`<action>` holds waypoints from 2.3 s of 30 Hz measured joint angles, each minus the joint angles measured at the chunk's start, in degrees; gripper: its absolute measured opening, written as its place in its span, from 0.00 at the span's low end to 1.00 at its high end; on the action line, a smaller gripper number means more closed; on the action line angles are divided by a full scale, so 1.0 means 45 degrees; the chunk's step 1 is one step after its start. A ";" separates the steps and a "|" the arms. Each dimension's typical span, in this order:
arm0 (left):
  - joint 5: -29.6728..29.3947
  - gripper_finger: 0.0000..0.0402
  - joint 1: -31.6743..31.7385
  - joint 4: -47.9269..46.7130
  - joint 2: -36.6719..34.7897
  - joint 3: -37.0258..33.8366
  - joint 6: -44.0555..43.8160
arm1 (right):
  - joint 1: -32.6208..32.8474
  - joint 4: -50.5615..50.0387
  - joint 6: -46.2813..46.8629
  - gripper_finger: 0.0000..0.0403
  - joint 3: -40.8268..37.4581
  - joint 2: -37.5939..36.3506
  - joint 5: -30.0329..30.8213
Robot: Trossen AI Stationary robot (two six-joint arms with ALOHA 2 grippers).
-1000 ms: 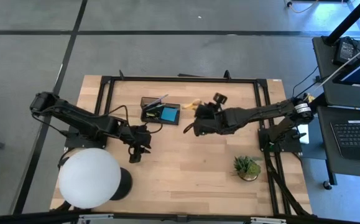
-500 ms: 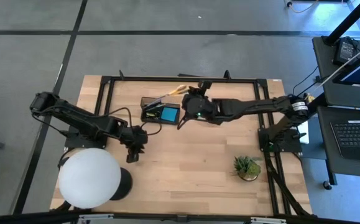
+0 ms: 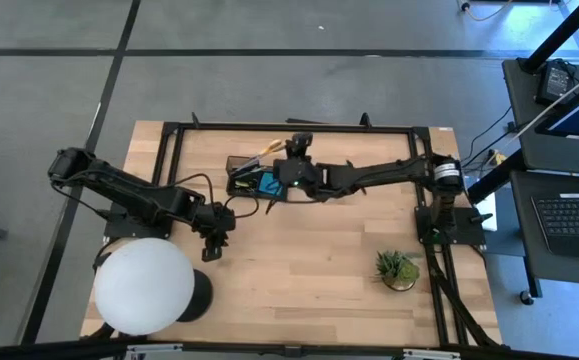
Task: Pick and place office supplies into organizer
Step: Put the yellow scissors into the black desk organizer, then put the black pen into the black desk organizer
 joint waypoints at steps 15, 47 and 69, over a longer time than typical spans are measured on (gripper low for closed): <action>-0.0095 0.25 0.0000 0.0001 0.0000 0.0000 0.0149 | 0.0010 0.2193 -0.2634 0.13 -0.0002 0.1217 -0.0216; -0.0350 0.25 0.0003 0.0001 0.0005 0.0000 0.0457 | 0.0083 0.2210 -0.2632 0.13 -0.0002 0.1217 -0.1062; -0.0350 0.25 0.0000 0.0001 0.0003 0.0000 0.0457 | 0.0087 0.2215 -0.2595 0.23 -0.0002 0.1207 -0.1098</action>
